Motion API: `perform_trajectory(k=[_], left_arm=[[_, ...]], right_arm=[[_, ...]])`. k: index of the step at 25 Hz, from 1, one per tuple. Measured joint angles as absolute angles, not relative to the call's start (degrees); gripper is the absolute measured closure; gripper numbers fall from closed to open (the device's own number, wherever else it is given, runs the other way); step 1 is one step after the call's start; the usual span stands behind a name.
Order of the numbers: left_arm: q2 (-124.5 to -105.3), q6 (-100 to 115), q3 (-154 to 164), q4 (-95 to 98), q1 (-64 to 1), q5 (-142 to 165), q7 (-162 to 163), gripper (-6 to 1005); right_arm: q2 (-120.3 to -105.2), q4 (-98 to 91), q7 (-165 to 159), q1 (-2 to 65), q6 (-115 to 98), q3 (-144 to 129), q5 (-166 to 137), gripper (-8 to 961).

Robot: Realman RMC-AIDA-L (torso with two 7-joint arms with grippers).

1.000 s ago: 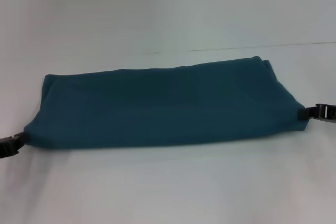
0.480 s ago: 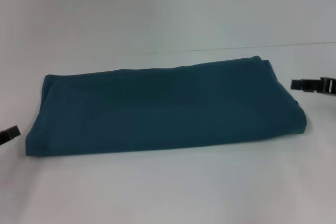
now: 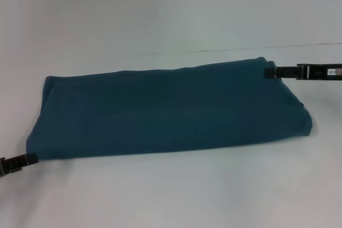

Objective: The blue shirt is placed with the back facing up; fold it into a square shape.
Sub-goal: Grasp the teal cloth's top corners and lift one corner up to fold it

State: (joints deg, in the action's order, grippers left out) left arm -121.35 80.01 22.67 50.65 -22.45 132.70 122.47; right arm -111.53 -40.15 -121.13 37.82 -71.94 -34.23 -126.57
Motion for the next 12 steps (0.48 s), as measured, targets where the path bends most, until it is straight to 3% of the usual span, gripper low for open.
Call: perform_trajectory(k=[2, 12], left_arm=[[-121.34, 79.95, 22.72, 49.72, -22.68, 132.8, 122.74, 372], [-120.81, 77.72, 24.2, 47.0, -25.16, 135.14, 125.89, 373]], right_arm=[[-111.8, -40.01, -120.71, 38.38, -71.51, -34.34, -126.56, 105], [-112.06, -40.45, -120.25, 39.03, -71.02, -34.71, -126.26, 96]])
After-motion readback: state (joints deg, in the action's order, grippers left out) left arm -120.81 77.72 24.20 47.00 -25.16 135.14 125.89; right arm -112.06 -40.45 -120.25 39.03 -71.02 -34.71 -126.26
